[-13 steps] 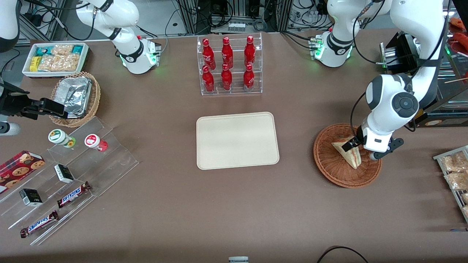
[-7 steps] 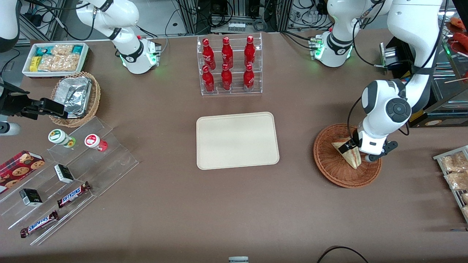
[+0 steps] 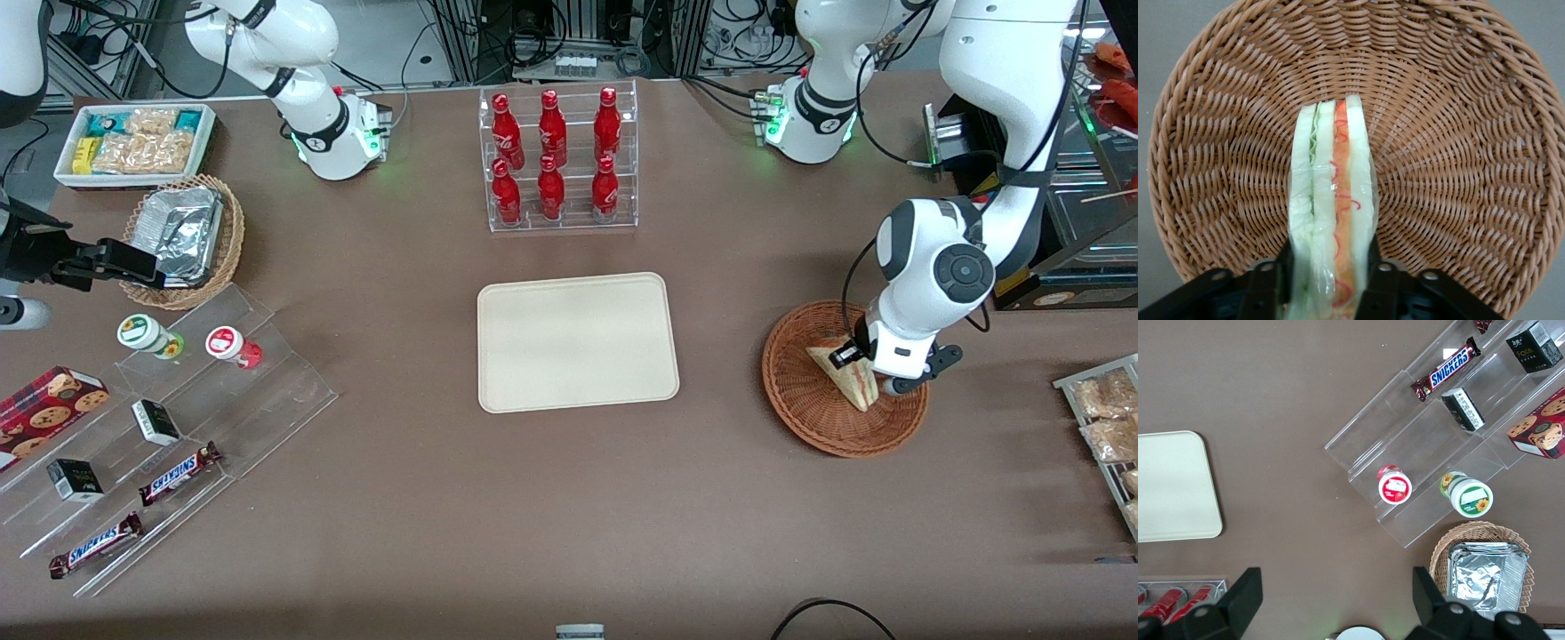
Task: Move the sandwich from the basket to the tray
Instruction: 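Lower the left gripper and close it on the wrapped sandwich, then lift the sandwich and carry it over the cream tray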
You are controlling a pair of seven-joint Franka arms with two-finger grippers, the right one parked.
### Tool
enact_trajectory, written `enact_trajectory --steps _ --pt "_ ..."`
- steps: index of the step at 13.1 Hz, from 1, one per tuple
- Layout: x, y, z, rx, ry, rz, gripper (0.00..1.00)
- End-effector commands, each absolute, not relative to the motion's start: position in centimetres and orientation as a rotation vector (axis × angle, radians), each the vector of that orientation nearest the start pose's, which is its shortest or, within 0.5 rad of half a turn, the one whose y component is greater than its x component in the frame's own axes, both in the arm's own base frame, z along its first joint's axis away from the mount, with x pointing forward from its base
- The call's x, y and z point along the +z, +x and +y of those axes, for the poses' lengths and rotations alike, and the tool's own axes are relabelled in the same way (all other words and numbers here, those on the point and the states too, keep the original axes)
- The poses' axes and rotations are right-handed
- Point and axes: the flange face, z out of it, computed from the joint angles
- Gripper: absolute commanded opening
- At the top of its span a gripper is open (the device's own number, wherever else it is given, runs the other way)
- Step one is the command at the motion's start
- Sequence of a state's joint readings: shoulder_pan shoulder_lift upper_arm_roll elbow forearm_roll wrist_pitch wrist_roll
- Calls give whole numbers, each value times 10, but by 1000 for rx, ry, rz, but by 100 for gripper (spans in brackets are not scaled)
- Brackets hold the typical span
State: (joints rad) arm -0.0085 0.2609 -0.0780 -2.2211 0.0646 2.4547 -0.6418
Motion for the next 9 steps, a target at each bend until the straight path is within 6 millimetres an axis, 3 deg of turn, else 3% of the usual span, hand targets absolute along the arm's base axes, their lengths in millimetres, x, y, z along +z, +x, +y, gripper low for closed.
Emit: enact_trajectory --steps 1,3,5,7,9 --pt "281 544 -62 -19 -3013 -745 0" --pt "314 547 -79 -34 -3018 -694 0" --pt "357 562 -104 19 -3003 -646 0" --pt "402 573 -142 36 -3006 -571 0" --pt "435 574 -183 29 -3026 -481 0"
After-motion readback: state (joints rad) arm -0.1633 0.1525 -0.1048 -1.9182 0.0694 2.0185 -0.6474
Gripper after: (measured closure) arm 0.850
